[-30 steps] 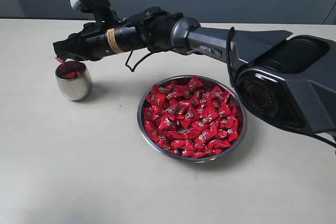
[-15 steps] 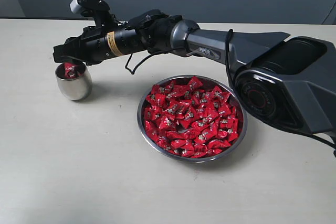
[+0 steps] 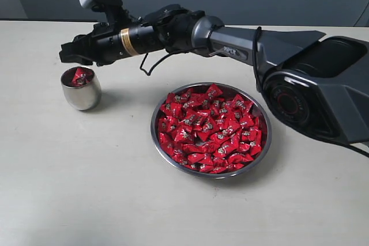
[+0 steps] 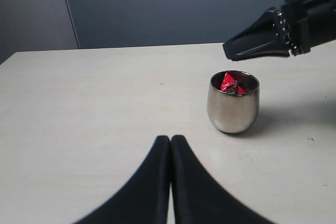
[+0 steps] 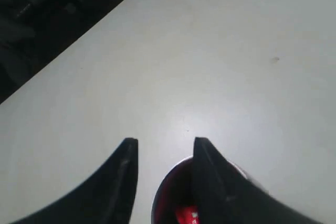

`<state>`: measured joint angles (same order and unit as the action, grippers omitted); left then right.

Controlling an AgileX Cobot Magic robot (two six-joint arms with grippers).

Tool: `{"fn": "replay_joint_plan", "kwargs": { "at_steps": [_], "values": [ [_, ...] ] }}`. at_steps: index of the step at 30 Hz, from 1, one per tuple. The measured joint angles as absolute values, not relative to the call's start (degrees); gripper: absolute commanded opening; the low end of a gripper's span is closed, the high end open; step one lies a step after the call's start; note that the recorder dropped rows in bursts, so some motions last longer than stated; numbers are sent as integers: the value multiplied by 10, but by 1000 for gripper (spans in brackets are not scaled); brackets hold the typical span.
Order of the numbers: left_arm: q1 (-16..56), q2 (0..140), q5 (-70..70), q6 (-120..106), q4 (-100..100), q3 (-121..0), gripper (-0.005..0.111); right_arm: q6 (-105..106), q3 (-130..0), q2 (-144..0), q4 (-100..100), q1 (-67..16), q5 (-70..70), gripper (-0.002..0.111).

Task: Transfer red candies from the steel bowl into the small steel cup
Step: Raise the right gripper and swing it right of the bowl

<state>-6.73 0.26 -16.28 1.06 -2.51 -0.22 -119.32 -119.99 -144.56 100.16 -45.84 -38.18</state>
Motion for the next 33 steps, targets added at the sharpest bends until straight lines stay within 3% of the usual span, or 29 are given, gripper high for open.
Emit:
{"fn": "replay_joint_plan", "kwargs": {
  "at_steps": [10, 25, 33],
  "values": [
    [-67, 3, -163, 11, -25, -2, 0, -1193, -1200, -1384, 1000, -423, -389, -1],
    [-67, 3, -163, 11, -25, -2, 0, -1193, -1197, -1327, 1000, -395, -379, -1],
    [-67, 3, -163, 11, -25, -2, 0, -1148, -1042, -1253, 1000, -377, -284, -1]
  ]
}}
